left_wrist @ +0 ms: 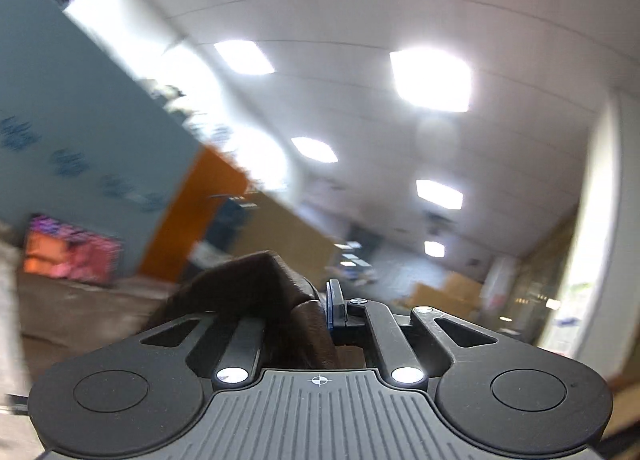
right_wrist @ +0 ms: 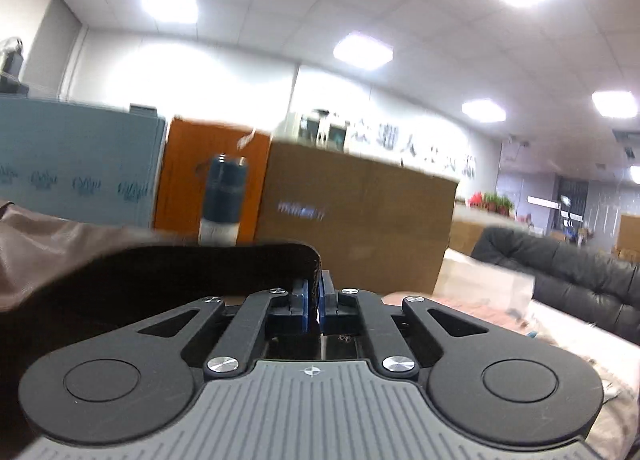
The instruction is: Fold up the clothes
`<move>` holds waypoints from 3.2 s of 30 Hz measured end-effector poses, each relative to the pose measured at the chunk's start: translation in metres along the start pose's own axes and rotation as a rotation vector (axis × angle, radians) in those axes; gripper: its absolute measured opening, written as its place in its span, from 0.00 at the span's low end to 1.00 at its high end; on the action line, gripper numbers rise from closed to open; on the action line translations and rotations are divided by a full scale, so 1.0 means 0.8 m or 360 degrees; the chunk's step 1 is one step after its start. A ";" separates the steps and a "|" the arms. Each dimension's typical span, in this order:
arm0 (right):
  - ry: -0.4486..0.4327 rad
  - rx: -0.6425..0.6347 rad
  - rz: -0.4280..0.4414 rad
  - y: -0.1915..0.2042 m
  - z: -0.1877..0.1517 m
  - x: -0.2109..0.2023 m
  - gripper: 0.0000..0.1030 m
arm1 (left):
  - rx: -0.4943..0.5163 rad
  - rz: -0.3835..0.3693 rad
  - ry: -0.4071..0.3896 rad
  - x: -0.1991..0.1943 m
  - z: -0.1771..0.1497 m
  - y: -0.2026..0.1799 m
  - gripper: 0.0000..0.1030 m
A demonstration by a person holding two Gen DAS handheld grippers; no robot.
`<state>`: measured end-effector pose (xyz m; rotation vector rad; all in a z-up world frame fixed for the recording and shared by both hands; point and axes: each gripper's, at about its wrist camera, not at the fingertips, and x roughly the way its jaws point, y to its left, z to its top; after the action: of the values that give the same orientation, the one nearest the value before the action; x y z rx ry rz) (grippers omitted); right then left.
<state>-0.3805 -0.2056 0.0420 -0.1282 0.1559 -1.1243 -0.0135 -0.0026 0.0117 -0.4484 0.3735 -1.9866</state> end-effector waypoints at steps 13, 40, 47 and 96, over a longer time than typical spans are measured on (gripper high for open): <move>0.0484 -0.0003 0.0496 -0.112 -0.100 -0.110 0.31 | -0.0320 0.0021 0.0492 -0.043 -0.099 -0.067 0.23; 0.0409 0.0588 0.0985 -0.089 -0.080 0.007 0.87 | 0.0166 0.0133 0.0196 -0.001 -0.048 -0.099 0.10; 0.0483 0.0548 0.0970 -0.093 -0.086 0.011 0.89 | 0.0116 0.0385 0.0587 0.008 -0.058 -0.070 0.15; 0.0972 0.1113 0.0754 -0.027 -0.049 0.205 0.68 | -0.0393 0.1209 0.0401 0.018 -0.029 0.102 0.22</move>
<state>-0.3379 -0.3637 -0.0019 0.8437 0.3065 -0.6603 0.0338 -0.0496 -0.0432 -0.1610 0.8190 -1.2553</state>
